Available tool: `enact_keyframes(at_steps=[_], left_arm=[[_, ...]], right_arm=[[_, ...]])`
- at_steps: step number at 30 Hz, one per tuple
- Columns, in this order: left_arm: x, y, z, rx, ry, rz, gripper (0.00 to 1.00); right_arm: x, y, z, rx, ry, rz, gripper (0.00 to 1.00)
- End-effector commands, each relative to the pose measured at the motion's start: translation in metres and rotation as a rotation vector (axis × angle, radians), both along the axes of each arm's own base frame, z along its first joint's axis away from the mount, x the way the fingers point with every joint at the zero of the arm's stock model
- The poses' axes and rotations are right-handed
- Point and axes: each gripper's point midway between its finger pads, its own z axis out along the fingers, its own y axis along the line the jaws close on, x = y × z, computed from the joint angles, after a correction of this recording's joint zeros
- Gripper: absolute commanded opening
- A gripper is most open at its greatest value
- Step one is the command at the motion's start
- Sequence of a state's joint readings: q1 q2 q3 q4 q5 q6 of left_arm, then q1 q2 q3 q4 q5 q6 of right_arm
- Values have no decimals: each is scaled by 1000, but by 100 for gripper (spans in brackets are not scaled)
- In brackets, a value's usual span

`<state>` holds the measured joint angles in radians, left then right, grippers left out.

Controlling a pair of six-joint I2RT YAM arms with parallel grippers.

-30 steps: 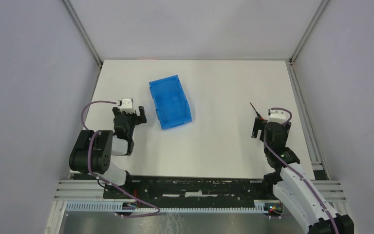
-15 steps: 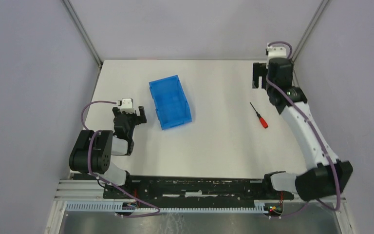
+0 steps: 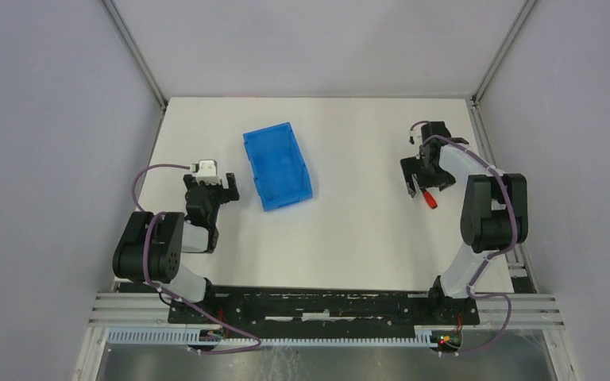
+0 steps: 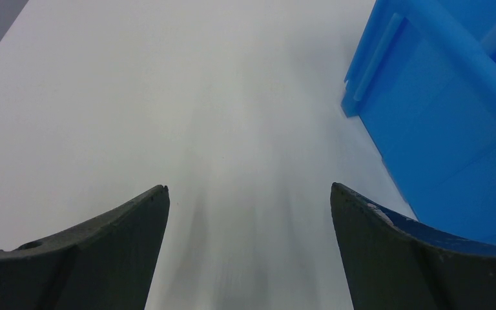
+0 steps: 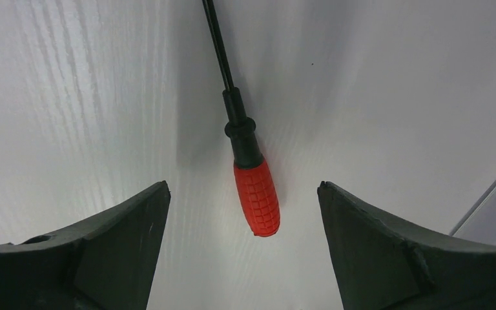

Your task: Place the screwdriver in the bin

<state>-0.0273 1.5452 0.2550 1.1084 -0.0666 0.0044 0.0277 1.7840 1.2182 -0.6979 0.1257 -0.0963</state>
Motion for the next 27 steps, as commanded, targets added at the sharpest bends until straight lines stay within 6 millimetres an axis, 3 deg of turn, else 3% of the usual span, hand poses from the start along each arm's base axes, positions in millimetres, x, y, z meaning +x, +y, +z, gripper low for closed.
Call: enact_keyframes(at_steps=[1,4,5,7,11,13,17,22,27], left_arm=[[4,-1,15,-32,-53,-3,100],[4,-1,15,-32,-52,-4,100],[4,-1,15,-32,-52,-4,100],[4,-1,15,-32,-52,-2,100],[4,-1,15,-32,-54,-2,100],[4,-1,15,-32,-52,-2,100],[4,-1,15,-32,-53,-3,100],[4,-1,15,-32,-52,-3,100],[4,-1,15,-32,-52,-3,100]], right_arm=[[12,-5,-13,11,-38,25,87],[5,-4,-30,14,-2,36,78],[0,-14,-35,17,14,7,76],[-4,-13,-42,37,34,7,64],[-4,-13,-35,42,41,1,21],[4,-13,-16,38,16,-4,0],[25,-4,50,91,-80,-33,0],[31,-5,130,97,-130,-94,0],[39,-4,174,121,-223,-162,0]])
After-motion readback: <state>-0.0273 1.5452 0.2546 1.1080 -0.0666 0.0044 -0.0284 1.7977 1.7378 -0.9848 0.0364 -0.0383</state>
